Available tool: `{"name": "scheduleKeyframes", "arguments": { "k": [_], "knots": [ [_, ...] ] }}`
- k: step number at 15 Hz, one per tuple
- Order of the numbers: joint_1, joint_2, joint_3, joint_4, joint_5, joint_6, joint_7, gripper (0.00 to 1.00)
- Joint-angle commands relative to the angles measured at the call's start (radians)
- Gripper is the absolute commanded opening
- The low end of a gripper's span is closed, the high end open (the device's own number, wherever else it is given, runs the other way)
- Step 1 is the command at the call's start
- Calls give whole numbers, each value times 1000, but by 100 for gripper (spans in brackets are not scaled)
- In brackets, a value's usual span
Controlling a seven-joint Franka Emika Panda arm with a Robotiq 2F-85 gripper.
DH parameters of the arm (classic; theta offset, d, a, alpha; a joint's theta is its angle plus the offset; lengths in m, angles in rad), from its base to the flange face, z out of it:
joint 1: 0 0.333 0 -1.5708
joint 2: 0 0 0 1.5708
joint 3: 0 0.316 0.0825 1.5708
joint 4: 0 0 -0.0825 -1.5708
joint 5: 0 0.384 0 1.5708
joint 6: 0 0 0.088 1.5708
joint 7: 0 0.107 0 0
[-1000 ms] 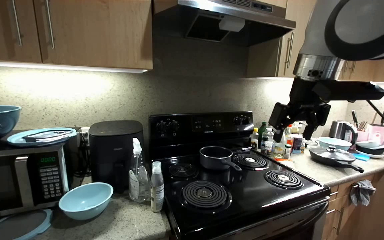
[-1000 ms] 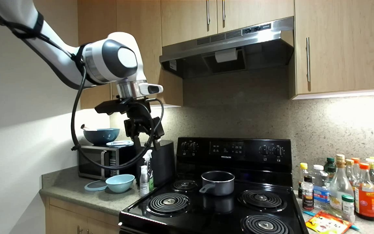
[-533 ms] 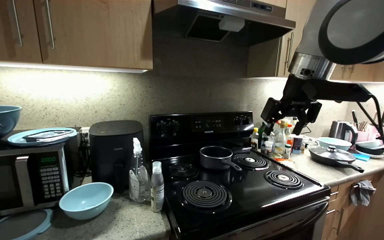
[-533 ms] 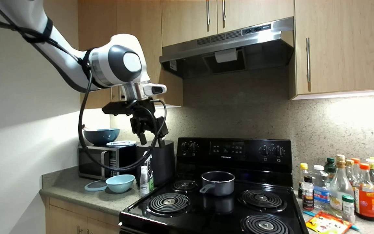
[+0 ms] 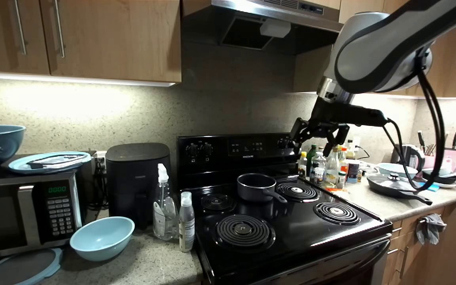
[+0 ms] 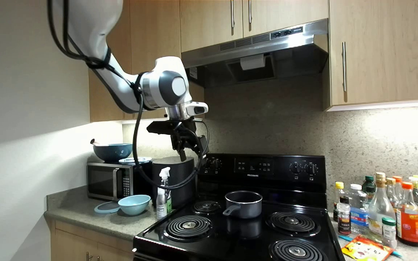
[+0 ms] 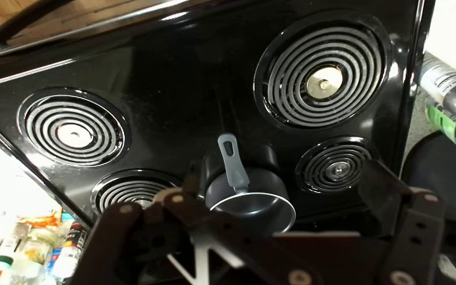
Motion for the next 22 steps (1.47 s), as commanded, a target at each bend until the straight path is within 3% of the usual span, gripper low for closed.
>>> {"name": "scheduleKeyframes", "arguments": {
  "k": [1,4,5,6,10,11,13,18,22],
  "knots": [
    [25,146,-15,165,-105,-71,45,100],
    [71,241,-37,314,-177,-234,69,100],
    [86,241,-38,333,-148,-290,48,100],
    [80,210,-51,264,-124,-201,18,100],
    [101,243,-53,329,-124,-269,19,100],
    [94,263,-49,349,-75,-288,-18,100],
    [91,314,-62,392,-55,-265,-14,100],
    [101,518,-110,631,-80,-326,-7,100],
    [89,715,-143,879,-21,-520,7,100]
  ]
}}
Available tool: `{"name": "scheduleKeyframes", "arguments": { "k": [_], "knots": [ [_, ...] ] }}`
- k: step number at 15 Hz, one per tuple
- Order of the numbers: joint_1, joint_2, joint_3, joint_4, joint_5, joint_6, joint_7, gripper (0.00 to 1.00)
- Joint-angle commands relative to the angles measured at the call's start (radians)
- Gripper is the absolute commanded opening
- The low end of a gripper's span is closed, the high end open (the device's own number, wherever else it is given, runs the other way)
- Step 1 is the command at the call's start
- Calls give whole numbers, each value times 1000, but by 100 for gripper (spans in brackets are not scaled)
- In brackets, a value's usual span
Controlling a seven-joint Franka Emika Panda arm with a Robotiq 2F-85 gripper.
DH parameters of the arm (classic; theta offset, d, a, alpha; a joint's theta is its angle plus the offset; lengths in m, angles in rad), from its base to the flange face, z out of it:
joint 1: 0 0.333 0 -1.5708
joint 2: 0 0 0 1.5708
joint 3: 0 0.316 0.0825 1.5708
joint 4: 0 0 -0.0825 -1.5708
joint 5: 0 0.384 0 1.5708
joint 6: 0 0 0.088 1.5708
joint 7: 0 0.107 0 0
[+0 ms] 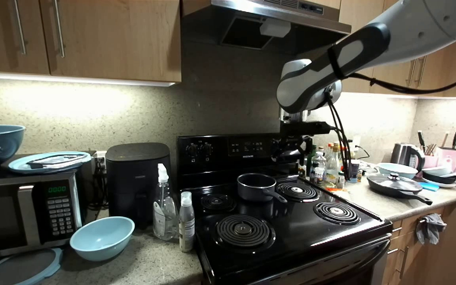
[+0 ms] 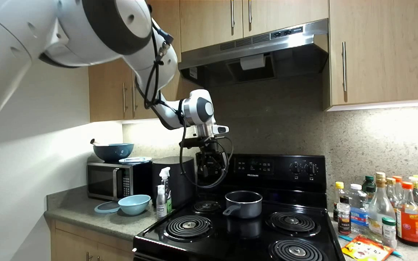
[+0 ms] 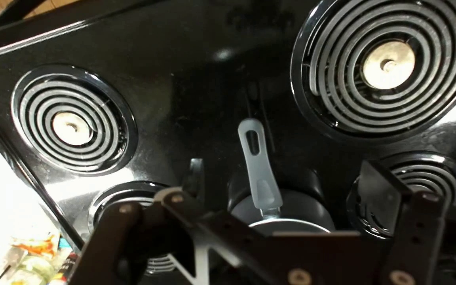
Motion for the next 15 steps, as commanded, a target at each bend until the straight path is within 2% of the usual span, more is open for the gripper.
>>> {"name": "scheduleKeyframes", "arguments": {
  "k": [1,2,4,7,9,11,15],
  "knots": [
    [4,186,-42,257,51,-218,1,100],
    [15,94,-42,119,36,-115,-7,100],
    [12,163,-53,204,42,-171,-6,100],
    [13,190,-55,242,43,-185,-6,100],
    [41,195,-77,218,-4,-101,29,100],
    [40,244,-77,256,2,-81,6,100],
    [32,369,-79,385,24,-120,-13,100]
  ]
}}
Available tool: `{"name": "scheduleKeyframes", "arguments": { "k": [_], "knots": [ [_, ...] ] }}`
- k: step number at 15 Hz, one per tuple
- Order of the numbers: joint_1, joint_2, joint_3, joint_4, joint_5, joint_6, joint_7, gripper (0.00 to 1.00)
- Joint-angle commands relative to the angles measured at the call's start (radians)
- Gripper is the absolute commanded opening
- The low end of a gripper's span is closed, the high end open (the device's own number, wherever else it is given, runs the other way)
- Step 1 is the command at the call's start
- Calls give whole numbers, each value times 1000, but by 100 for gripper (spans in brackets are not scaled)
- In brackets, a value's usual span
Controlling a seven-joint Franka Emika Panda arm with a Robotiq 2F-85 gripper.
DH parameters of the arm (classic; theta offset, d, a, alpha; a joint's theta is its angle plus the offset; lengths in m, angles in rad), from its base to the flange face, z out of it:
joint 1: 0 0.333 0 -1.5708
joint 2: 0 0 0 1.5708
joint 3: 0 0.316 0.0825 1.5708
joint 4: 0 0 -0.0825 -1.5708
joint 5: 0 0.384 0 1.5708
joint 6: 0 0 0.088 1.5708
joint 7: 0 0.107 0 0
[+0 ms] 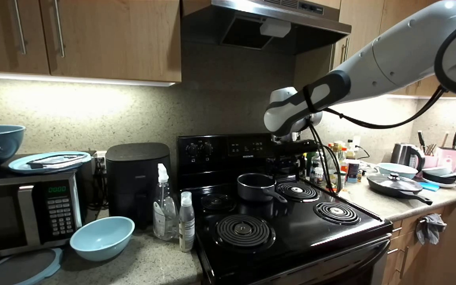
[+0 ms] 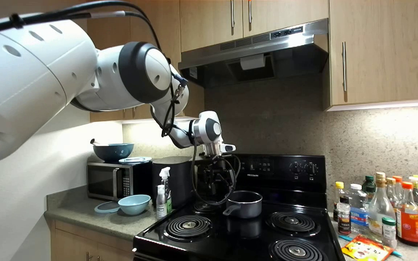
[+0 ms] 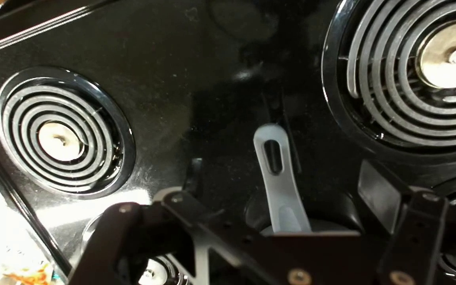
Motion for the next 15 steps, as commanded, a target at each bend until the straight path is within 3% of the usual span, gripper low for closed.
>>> {"name": "scheduleKeyframes", "arguments": {
  "k": [1,5,6,12,15],
  "knots": [
    [-6,130,-12,154,18,-43,-28,100],
    [-32,293,-21,377,23,-202,-62,100],
    [-12,209,-24,239,13,-112,-29,100],
    [-21,250,-18,282,20,-80,-51,100],
    [-53,312,9,375,34,-142,-172,100]
  ]
}}
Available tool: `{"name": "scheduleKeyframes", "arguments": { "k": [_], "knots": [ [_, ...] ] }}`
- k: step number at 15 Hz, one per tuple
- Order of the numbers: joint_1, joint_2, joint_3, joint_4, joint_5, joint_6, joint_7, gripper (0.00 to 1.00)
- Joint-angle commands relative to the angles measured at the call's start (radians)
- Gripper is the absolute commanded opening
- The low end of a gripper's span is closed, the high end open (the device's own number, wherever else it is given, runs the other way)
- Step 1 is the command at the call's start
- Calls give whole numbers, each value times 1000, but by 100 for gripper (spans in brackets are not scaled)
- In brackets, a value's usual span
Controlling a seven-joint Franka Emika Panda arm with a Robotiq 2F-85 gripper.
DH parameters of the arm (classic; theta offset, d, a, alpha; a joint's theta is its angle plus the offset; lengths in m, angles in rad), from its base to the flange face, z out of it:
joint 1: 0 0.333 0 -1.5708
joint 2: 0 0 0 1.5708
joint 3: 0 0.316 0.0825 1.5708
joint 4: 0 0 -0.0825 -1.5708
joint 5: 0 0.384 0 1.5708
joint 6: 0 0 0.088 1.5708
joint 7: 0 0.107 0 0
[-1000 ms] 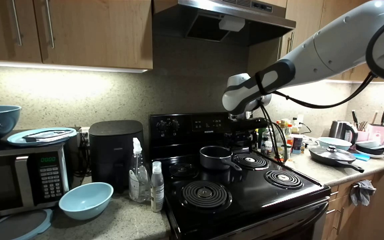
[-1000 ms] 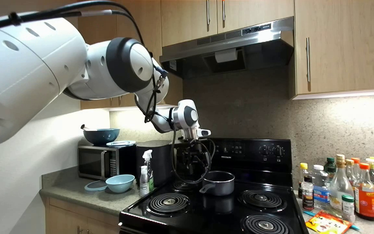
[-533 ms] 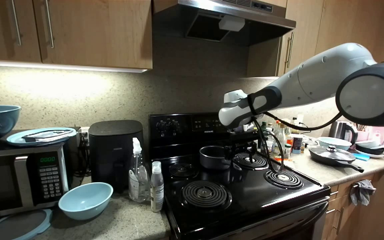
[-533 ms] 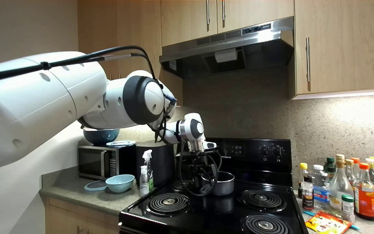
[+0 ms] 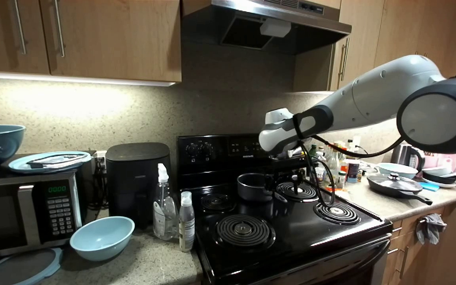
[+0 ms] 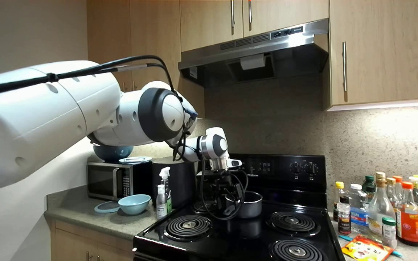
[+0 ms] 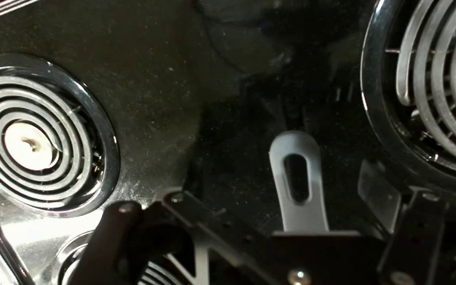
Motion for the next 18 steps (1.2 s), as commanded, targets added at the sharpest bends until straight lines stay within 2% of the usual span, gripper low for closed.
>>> {"name": "scheduleKeyframes", "arguments": {
  "k": [1,7,8,10,11,13,18],
  "knots": [
    [-44,85,32,131,32,-67,-174,100],
    [-106,233,90,378,60,-227,-491,100],
    [-105,247,91,402,56,-249,-518,100],
    [-90,273,70,450,41,-290,-493,100],
    [-99,230,78,367,42,-239,-472,100],
    [-93,252,77,406,42,-259,-472,100],
    [-60,268,113,429,40,-105,-519,100]
  ]
}}
